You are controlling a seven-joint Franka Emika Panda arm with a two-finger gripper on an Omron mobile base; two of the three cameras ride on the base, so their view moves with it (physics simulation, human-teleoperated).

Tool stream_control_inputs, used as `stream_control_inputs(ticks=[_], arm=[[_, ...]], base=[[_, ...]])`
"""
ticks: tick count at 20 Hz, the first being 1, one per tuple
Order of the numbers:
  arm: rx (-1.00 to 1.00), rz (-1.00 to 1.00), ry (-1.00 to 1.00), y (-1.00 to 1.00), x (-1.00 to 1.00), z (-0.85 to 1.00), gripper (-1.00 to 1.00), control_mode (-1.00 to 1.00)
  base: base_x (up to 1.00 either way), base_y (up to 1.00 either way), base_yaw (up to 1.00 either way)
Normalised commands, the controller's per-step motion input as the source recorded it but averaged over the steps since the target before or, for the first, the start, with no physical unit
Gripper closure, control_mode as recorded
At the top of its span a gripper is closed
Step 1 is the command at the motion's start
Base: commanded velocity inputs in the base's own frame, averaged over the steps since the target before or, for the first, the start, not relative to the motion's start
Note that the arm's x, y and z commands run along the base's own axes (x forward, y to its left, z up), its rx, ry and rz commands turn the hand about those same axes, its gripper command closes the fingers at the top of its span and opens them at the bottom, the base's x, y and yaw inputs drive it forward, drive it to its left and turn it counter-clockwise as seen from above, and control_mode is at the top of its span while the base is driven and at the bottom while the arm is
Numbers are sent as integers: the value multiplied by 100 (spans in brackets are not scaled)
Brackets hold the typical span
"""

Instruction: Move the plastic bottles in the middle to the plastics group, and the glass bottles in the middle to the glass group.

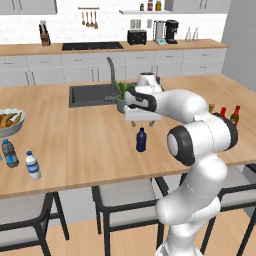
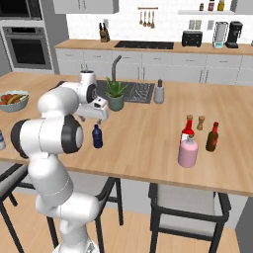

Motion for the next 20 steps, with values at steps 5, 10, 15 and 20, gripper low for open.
stream_control_inputs(ticks=[5,10,15,20], arm=[[0,0,0,-7,8,-15,-100,-100],[0,0,0,0,13,-15,-100,-100],[0,0,0,-5,7,-7,-100,-100],[0,0,0,-3,10,-13,-100,-100]], base=[[0,0,0],[0,0,0],[0,0,0],[0,0,0]])
